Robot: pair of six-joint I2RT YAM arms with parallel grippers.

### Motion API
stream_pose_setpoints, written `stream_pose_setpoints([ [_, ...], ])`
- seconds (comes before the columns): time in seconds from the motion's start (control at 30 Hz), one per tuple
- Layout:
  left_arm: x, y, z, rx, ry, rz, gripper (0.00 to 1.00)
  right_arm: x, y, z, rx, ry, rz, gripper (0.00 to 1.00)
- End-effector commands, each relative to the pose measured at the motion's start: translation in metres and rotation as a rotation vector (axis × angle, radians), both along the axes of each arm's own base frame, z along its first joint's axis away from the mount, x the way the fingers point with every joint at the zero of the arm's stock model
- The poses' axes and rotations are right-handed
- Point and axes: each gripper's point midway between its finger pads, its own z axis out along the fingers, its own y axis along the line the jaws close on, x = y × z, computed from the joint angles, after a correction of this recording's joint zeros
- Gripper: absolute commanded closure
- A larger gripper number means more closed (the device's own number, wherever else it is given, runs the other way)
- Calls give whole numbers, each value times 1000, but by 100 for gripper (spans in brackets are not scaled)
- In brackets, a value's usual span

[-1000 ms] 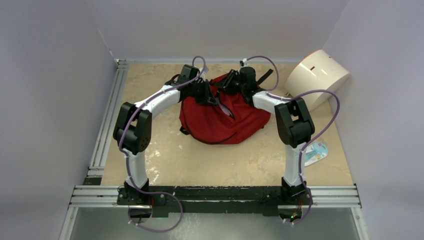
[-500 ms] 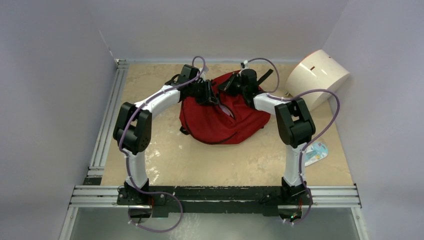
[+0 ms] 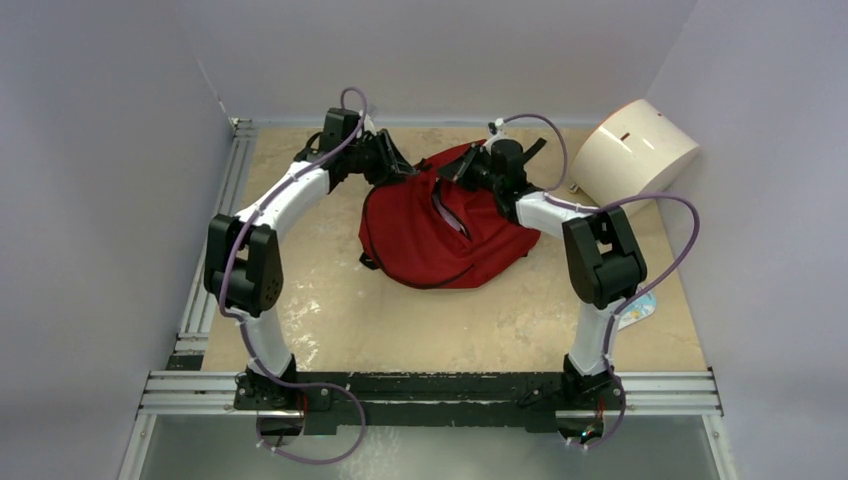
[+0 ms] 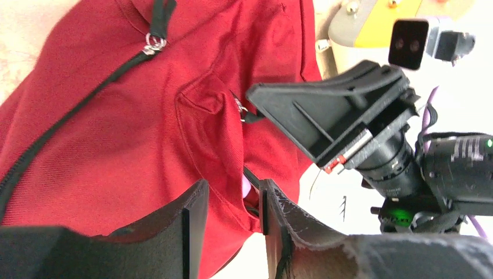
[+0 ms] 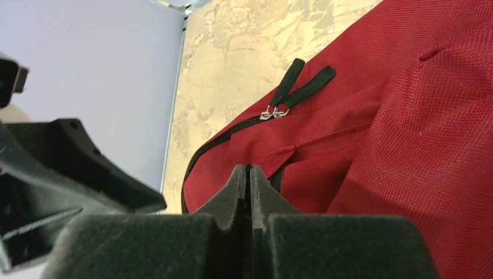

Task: Pack the student bag
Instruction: Zip the student bag at the center of the board.

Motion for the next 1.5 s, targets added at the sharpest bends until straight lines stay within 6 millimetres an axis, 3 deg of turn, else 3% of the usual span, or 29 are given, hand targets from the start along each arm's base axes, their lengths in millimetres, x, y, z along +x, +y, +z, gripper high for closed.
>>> stream_pose_setpoints([
  [0.0,20,-3,10,-26,-6,37,63,-7,2,43,63,-107,40,100],
  [0.23,39,-19,-4,-70,49,0,63,-18,5,51,104,-147,75,100],
  [0.47,42,-24,-15,-95,103,6,63,-28,4,63,141,-209,93,100],
  [0.8,49,-34,-11,-154,126,10,62,-32,2,67,131,-235,90,100],
  [1.23,44,-58,-18,-137,151,-1,62,-33,2,69,129,-247,96,100],
  [1.47,45,-60,-25,-129,170,11,61,-35,0,72,128,-260,94,100],
])
